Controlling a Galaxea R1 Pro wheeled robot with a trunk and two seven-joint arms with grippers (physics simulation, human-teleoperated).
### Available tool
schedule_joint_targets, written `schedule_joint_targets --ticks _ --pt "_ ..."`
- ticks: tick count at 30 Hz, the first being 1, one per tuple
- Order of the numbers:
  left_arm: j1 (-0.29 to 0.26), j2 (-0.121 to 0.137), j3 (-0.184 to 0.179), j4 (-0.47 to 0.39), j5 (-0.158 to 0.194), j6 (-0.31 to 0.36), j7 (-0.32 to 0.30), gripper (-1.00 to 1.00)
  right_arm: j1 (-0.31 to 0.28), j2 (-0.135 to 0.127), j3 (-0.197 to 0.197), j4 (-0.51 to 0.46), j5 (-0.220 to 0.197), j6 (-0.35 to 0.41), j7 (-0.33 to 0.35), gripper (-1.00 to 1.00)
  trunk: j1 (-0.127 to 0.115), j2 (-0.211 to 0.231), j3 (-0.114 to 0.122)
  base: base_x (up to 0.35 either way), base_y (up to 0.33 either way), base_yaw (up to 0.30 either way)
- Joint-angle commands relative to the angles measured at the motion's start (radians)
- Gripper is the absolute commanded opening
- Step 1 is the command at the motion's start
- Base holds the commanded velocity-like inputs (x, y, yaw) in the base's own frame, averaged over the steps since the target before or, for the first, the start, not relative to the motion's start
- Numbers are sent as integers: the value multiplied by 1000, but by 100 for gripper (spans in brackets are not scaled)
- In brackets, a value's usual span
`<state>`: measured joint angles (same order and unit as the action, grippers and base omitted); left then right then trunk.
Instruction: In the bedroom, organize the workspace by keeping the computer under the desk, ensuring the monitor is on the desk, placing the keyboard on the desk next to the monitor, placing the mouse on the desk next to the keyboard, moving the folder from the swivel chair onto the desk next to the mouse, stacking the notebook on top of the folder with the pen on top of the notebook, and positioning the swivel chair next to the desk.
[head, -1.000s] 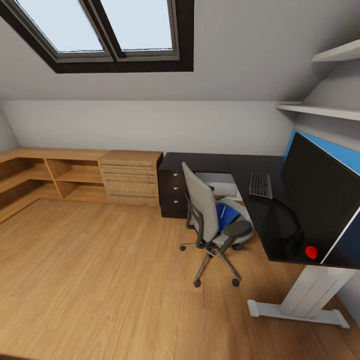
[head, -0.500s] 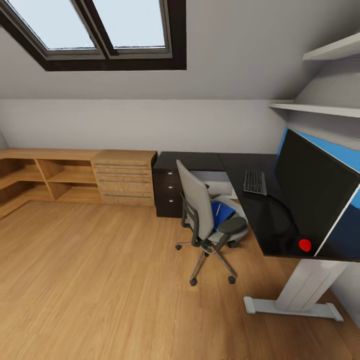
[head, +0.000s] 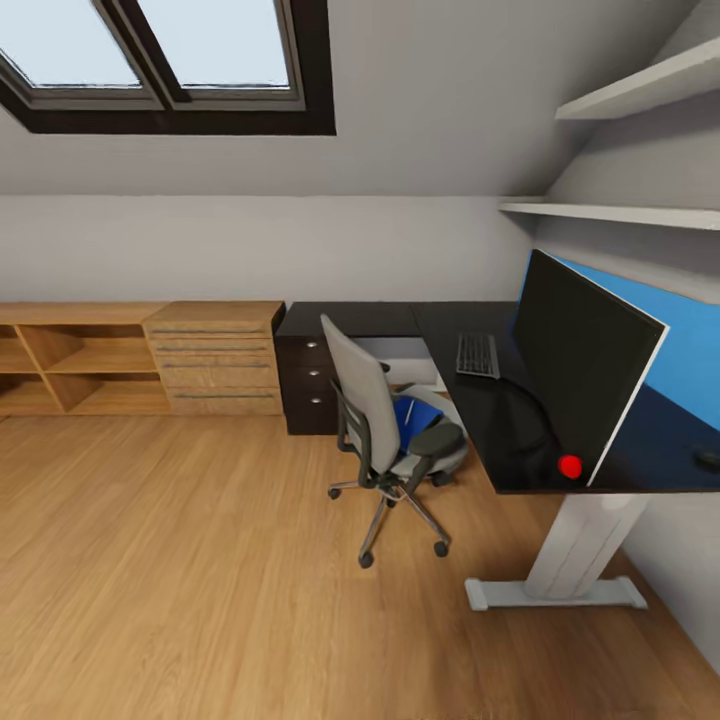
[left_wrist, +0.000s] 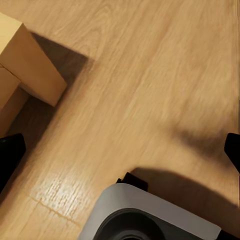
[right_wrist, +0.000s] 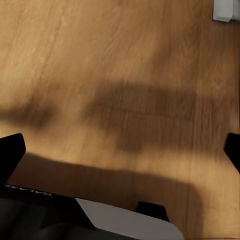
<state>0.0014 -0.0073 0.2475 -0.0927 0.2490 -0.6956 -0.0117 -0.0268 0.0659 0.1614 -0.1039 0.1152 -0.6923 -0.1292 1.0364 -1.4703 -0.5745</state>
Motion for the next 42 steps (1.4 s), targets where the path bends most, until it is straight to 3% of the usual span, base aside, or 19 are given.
schedule_joint_targets --ticks 1,14,17,18,19,21,23,26,28,30,31,32,35,36,37,42 --pt "0 0 -2 -1 6 -1 -1 100 -1 0 3 1 10 -1 -10 100 4 -8 -4 0 0 -262" --pt "0 -3 -2 -1 4 5 -1 100 -1 2 2 1 9 4 -10 100 54 -99 -45 0 0 -72" --pt "0 -13 -3 -106 -1 25 -1 100 -2 -5 -2 -48 10 1 -13 100 65 -120 -54 0 0 0" --pt "0 -17 -3 -158 -8 60 2 100 -4 -6 -3 -83 8 7 -15 100 69 -127 -57 0 0 0" --pt "-12 -39 -4 -414 -79 437 53 100 -86 -2 -9 -233 -15 118 -60 100 73 -134 -60 0 0 0" --pt "-43 -54 -4 -516 -105 590 85 100 -157 0 -10 -257 -30 206 -89 100 81 -148 -67 0 0 0" --pt "-95 -69 -5 -586 -121 680 114 100 -251 8 -11 -268 -46 302 -105 100 88 -162 -73 0 0 0" --pt "-238 -82 -6 -621 -132 751 143 100 -419 31 -11 -271 -82 442 -117 100 100 -183 -82 0 0 0" --pt "-304 -83 -6 -617 -134 772 149 100 -480 40 -11 -268 -100 485 -120 100 107 -197 -89 0 0 0" --pt "-427 -83 -5 -594 -131 826 156 100 -586 55 -11 -262 -137 551 -124 100 115 -211 -95 0 0 0" --pt "-453 -83 -5 -588 -130 843 157 100 -610 58 -11 -262 -147 565 -125 100 119 -218 -98 0 0 0" --pt "-515 -83 -4 -575 -123 888 157 100 -675 63 -11 -257 -186 597 -126 100 123 -225 -101 0 0 0" --pt "-554 -84 -1 -557 -107 919 152 100 -730 70 -11 -243 -257 634 -127 100 134 -246 -111 0 0 0" --pt "-567 -86 -2 -526 -102 928 149 100 -750 87 -9 -235 -303 654 -127 100 138 -253 -114 0 0 0" --pt "-572 -88 -5 -500 -104 931 148 100 -758 100 -7 -232 -319 662 -130 100 142 -260 -117 0 0 0" --pt "-580 -88 -21 -469 -126 932 146 100 -769 109 8 -227 -324 676 -167 100 161 -295 -133 0 0 0"
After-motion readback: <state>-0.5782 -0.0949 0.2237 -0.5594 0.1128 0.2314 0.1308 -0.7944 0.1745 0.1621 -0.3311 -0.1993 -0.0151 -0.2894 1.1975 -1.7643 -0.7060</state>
